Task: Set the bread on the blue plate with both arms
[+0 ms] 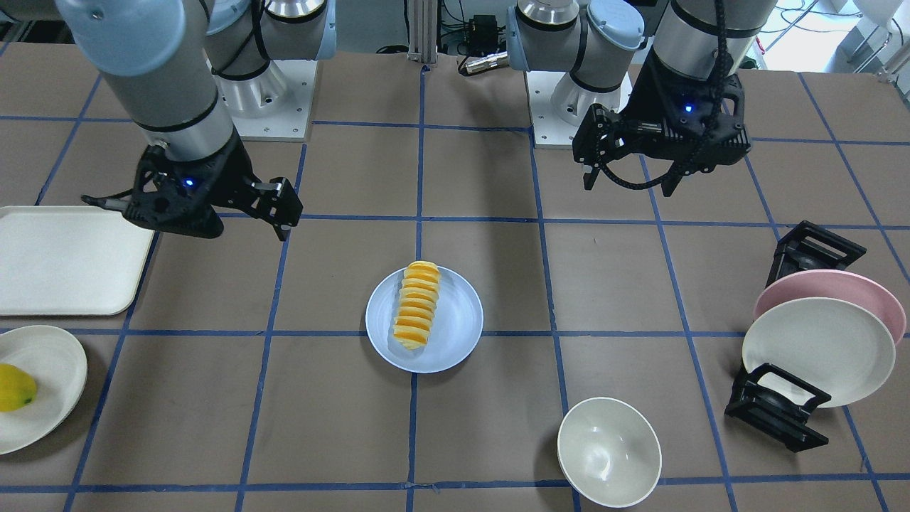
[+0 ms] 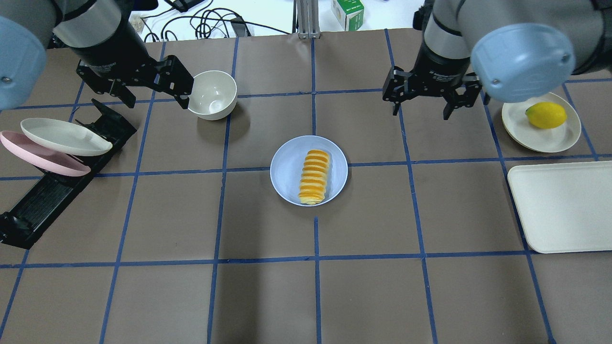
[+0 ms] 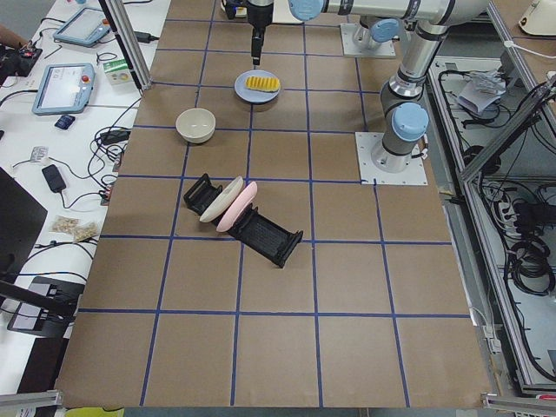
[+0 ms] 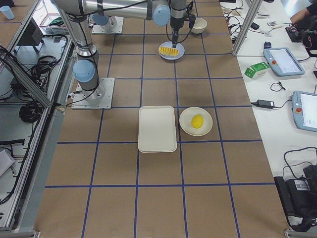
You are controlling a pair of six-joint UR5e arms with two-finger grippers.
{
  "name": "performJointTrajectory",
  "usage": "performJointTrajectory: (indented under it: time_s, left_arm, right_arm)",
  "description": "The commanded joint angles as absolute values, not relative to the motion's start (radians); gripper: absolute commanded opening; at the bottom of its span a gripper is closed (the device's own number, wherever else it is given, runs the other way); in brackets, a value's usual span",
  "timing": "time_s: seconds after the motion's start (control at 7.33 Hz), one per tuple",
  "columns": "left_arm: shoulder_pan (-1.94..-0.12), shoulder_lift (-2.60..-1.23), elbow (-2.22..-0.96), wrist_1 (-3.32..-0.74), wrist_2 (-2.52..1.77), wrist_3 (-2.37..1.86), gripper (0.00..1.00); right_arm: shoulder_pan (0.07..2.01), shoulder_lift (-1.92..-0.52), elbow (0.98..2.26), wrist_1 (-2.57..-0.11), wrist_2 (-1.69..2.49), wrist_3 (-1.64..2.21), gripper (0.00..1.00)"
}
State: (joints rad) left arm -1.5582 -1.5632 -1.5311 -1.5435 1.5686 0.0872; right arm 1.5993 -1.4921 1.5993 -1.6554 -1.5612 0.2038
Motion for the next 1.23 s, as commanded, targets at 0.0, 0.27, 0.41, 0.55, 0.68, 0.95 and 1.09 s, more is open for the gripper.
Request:
performJointTrajectory:
  time_s: [0.0, 0.27, 0.41, 0.55, 0.68, 0.95, 1.09]
  left_arm:
    - [-1.548, -1.552, -1.528, -1.549, 1.586, 0.089, 1.00]
    - [-1.548, -1.565, -1.526, -1.546, 1.580, 0.089, 1.00]
    - [-1.548, -1.566, -1.525, -1.548, 1.583, 0.087, 1.00]
    - [-1.549, -1.577, -1.523, -1.548, 1.571, 0.089, 1.00]
    - [-1.551, -1.577, -1.523, -1.548, 1.569, 0.087, 1.00]
    - [-1.552, -1.572, -1.532, -1.548, 1.568, 0.087, 1.00]
    - [-1.552, -1.566, -1.540, -1.546, 1.568, 0.087, 1.00]
  right_arm:
    - [1.526, -1.572, 1.594, -1.589, -1.549, 0.164, 1.00]
    - [1.534, -1.612, 1.603, -1.588, -1.559, 0.164, 1.00]
    - [1.542, -1.627, 1.618, -1.585, -1.555, 0.164, 1.00]
    - [1.549, -1.629, 1.624, -1.585, -1.557, 0.160, 1.00]
    - [1.551, -1.629, 1.624, -1.585, -1.546, 0.160, 1.00]
    - [1.560, -1.629, 1.624, -1.586, -1.543, 0.163, 1.00]
    - [1.560, -1.629, 1.624, -1.586, -1.543, 0.164, 1.00]
